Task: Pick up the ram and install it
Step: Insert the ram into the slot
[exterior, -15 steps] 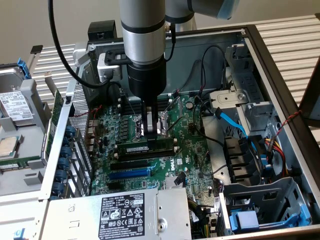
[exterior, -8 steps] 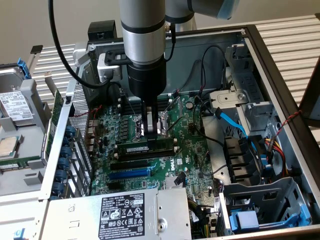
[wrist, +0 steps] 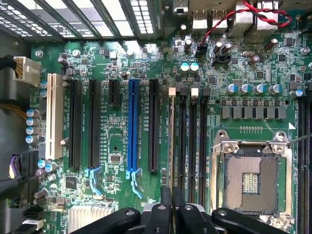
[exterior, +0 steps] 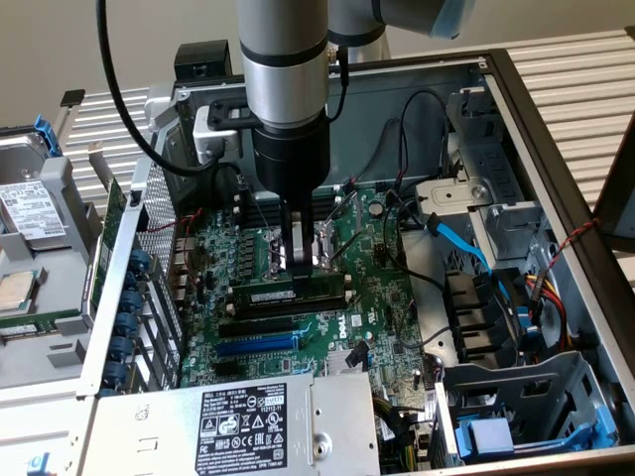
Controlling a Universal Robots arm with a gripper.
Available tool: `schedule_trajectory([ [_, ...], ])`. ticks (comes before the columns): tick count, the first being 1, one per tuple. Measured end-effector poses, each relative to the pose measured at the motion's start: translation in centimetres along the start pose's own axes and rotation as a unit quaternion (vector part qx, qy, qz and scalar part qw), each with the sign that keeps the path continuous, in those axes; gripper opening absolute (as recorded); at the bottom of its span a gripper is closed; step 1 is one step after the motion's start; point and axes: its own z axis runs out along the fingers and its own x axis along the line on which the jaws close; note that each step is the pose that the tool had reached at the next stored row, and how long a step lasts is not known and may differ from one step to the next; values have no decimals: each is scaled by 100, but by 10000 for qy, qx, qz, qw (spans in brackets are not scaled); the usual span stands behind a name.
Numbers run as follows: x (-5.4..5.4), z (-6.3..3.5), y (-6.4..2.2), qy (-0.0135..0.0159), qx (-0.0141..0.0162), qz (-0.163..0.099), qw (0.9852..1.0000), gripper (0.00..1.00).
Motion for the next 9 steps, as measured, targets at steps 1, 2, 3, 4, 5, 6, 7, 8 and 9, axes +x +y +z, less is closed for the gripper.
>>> schedule_trajectory([
  [1,0,3,0,0,0,0,10000,13],
  [2,0,6,0,1,-1,0,10000,13],
  [3,0,7,0,2,-1,-1,10000,13],
  [4,0,7,0,2,-1,-2,10000,13],
  [5,0,7,0,2,-1,-4,10000,13],
  [6,0,7,0,2,-1,-4,10000,13],
  [7,-1,8,0,1,-1,-5,10000,13],
  [8,-1,8,0,1,-1,-6,10000,13],
  [9,-1,10,0,1,-1,-6,10000,13],
])
